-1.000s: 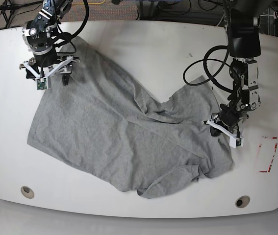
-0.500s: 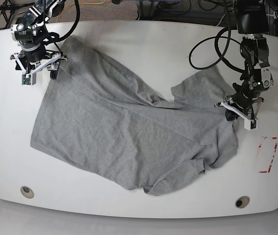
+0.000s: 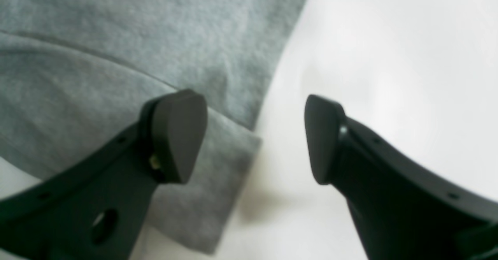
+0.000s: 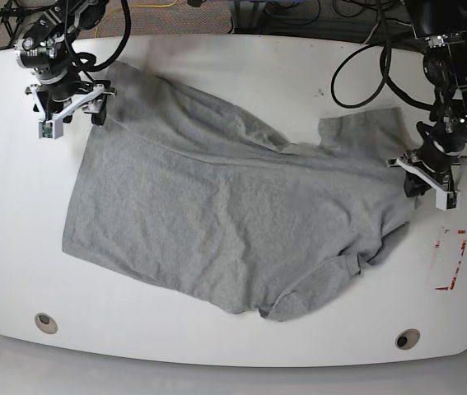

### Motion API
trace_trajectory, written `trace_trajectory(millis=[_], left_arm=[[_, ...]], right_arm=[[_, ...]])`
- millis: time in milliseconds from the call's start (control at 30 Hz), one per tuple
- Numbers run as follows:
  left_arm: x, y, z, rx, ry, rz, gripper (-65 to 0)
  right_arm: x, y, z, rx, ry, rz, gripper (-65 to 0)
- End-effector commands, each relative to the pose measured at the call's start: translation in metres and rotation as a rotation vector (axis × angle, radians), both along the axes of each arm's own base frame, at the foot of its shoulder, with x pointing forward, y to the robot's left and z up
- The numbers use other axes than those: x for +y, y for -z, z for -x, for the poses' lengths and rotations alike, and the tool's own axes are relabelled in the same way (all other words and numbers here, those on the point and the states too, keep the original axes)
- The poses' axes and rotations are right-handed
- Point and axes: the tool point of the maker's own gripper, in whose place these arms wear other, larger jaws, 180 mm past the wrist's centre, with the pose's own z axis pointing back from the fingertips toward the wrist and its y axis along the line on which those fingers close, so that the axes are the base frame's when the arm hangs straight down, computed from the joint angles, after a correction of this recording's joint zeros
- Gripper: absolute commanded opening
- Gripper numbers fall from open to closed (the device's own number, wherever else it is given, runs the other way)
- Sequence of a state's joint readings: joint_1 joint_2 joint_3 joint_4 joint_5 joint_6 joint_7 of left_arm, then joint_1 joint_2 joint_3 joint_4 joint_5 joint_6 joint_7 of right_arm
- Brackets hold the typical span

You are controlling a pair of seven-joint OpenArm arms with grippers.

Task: Fold the T-shirt properly
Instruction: 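Pull both grippers apart and back, stretching the shirt edge taut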

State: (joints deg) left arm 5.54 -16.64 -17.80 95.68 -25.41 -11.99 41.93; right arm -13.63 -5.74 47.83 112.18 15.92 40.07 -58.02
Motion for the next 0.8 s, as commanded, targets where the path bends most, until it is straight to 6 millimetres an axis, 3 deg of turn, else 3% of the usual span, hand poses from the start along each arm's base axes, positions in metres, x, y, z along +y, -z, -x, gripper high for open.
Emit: trace_trajectory(millis=[0, 167, 333, 767], left_arm=[[0.007, -0.021, -0.004, -0.037, 0.034, -0.042, -61.1], [0.019, -0.025, 0.002, -0.016, 0.007, -0.056, -61.1], [0.020, -0.025, 0.002, -0.017, 0.006, -0.055, -61.1], [0.018, -0.014, 0.014, 0.020, 0.014, -0.056, -61.0]], right_arm=[[0.006, -0.010, -0.003, -0.041, -0.013, -0.039, -23.5], [0.011, -0.005, 0.005, -0.022, -0.024, -0.065, -23.5], [0.012, -0.003, 0.007, -0.014, -0.027, -0.066, -23.5], [0.041, 0.013, 0.015, 0.041, -0.105, -0.114, -23.5]])
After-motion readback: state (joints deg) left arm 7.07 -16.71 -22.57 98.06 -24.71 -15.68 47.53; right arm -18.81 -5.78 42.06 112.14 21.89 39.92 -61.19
